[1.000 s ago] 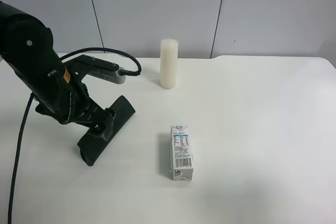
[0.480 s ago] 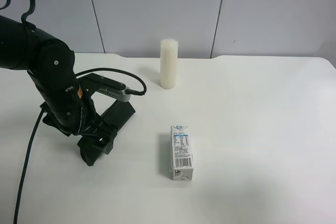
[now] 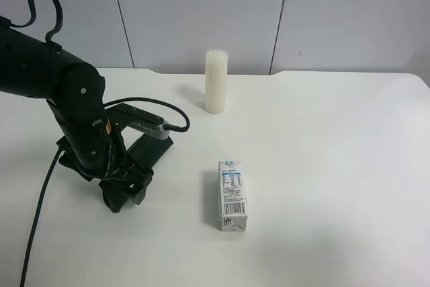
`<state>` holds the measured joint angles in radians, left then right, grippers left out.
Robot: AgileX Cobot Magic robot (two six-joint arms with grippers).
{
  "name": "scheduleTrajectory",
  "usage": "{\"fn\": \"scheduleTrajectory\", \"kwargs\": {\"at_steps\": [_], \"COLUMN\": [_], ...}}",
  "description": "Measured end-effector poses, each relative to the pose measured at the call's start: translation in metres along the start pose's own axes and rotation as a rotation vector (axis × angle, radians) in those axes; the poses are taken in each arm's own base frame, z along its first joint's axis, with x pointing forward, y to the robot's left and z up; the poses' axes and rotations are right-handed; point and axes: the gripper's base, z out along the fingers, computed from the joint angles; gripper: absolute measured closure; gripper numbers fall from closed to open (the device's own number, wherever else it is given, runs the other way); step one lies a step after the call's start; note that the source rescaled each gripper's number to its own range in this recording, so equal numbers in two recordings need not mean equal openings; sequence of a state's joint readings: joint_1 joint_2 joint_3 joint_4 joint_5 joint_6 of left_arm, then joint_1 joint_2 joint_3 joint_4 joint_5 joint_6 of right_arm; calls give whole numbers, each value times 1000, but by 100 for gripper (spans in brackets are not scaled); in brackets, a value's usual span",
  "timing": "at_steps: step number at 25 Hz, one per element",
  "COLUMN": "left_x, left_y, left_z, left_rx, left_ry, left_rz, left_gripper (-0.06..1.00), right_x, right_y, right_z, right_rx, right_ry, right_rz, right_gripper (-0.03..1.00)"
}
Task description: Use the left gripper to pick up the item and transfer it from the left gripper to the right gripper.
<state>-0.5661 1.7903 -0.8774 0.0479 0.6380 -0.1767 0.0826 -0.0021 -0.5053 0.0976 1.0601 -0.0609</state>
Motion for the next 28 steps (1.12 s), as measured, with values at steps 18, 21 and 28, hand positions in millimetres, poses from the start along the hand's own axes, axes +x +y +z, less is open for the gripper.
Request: {"fn": "scheduleTrajectory", "kwargs": {"at_steps": [18, 21, 28], "left_x": [-2, -2, -2], "left_y": [-1, -1, 0], "left_z": [8, 8, 8], "left_rx": [1, 1, -1], "left_ry": [2, 2, -1], "left_rz": [10, 12, 17], "left_gripper": [40, 64, 94], "right_x": [0, 0, 0], "right_y": [0, 0, 0], "right_z": [0, 0, 0], "right_rx": [0, 0, 0], "right_ry": [0, 0, 0], "right_rz": [5, 5, 5], "right_gripper": [-3, -3, -3]}}
